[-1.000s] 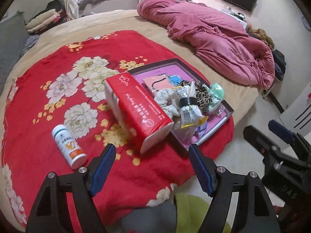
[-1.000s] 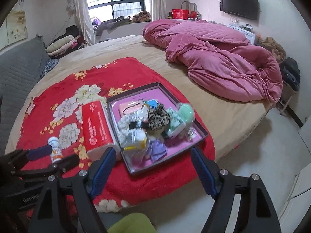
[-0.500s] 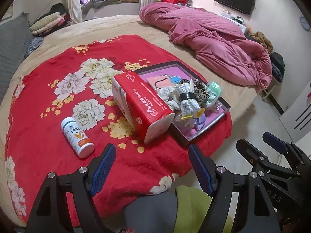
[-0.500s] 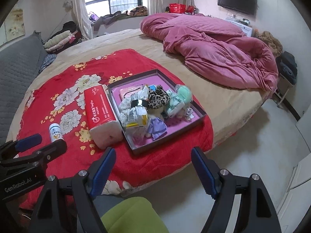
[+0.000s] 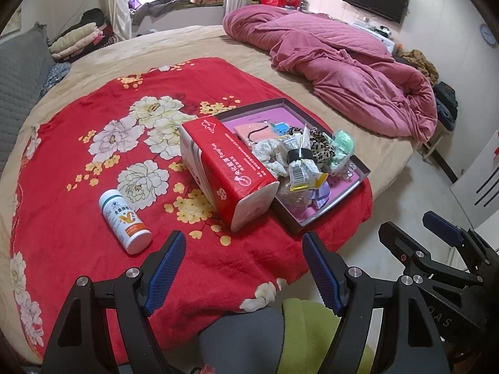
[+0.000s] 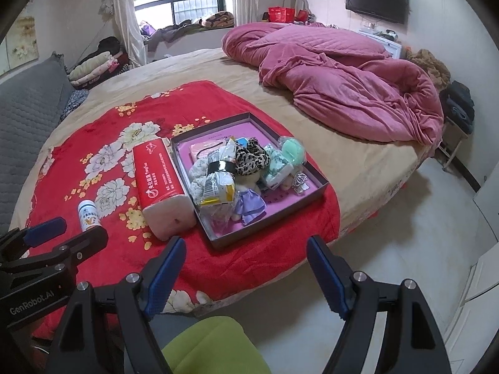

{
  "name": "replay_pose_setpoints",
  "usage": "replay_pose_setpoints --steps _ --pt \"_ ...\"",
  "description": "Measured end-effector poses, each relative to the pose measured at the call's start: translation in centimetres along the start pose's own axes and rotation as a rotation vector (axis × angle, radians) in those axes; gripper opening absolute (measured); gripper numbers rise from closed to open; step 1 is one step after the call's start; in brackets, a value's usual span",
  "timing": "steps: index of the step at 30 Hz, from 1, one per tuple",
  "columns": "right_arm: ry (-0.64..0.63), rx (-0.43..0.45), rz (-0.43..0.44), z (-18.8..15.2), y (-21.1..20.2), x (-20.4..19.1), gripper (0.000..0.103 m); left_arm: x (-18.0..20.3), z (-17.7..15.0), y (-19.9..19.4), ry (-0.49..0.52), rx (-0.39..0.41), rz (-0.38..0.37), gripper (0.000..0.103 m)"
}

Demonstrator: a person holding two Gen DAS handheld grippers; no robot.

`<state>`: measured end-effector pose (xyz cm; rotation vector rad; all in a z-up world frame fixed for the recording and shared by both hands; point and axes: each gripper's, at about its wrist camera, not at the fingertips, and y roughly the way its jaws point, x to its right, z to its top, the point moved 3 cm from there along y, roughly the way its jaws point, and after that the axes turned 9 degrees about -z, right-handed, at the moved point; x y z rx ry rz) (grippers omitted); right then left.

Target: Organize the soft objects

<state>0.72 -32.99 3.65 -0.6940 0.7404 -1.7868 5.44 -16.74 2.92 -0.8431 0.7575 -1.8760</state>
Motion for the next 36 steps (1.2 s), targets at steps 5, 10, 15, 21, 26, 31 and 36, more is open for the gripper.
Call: replay_pose_setpoints --steps 5,10,15,21,26,31,36 --pt "-0.001 -0.001 -0.002 -0.12 0.23 -0.04 0.079 0.18 -0.06 0.06 0.003 -0.005 0.008 0.078" --pt "0.002 -0.007 0.000 -0.24 0.38 -0.13 0.079 0.07 -0.20 0.13 0.002 -0.009 0.016 0.078" --pt "-0.002 -0.004 0.003 -0.24 0.32 -0.17 0.079 0.07 -0.38 0.23 0.005 -0.015 0.022 0.078" --pt "0.001 -0.010 0.005 -0.29 0.34 -0.21 0.079 0.01 -0.45 0.37 0.003 -0.020 0.026 0.078" --pt "0.003 -0.019 0.006 -0.48 0.50 -0.18 0.079 0.03 -0.47 0.52 0.003 -0.025 0.031 0.078" --pt "0.010 -0.024 0.005 -0.52 0.63 0.02 0.079 -0.06 -0.57 0.73 -0.003 -0.032 0.039 0.078" --pt "0.009 -0.027 0.005 -0.56 0.70 0.05 0.079 0.23 -0.70 0.82 0.007 -0.038 0.043 0.078"
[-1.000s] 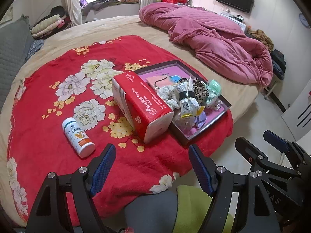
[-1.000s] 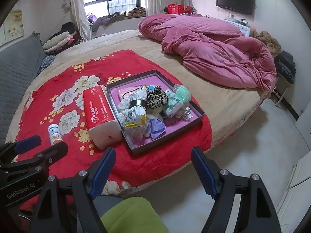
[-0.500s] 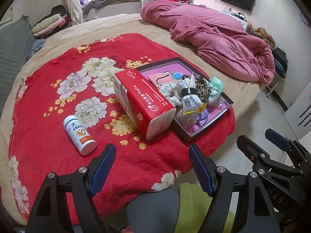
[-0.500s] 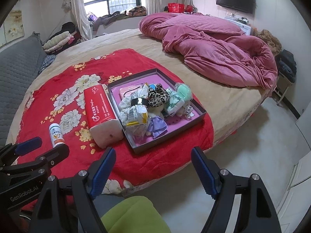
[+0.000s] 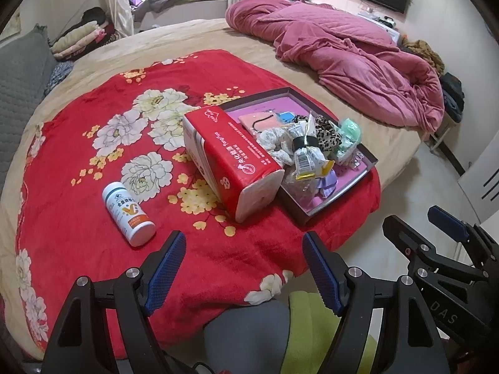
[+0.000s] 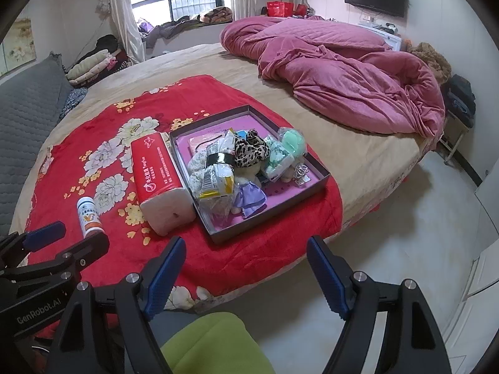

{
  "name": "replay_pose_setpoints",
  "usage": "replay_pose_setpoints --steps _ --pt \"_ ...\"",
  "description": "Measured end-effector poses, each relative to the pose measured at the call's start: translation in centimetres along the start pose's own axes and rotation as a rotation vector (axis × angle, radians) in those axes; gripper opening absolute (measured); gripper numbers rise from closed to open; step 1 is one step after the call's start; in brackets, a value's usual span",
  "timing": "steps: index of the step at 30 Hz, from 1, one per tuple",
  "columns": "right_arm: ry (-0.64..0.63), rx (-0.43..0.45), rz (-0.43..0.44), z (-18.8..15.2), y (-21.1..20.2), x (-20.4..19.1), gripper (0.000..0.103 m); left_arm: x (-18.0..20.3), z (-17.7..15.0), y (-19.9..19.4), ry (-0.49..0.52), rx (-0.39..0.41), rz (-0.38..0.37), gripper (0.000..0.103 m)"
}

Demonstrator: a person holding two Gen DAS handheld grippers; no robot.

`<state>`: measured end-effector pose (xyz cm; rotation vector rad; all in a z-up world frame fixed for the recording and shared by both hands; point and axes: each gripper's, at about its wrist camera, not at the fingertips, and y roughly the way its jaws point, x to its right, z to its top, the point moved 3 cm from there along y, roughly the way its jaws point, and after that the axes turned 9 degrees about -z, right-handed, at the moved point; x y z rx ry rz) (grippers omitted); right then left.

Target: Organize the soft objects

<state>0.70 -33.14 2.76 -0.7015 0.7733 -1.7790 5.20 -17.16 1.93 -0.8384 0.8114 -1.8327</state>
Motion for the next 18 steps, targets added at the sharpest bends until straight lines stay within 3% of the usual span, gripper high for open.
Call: replay_pose_setpoints --steps 18 --pt "0.001 -0.009 -0.004 -0.14 0.46 -0.04 0.079 -0.67 -0.10 0.66 -0.019 -0.010 -0.003 0.078"
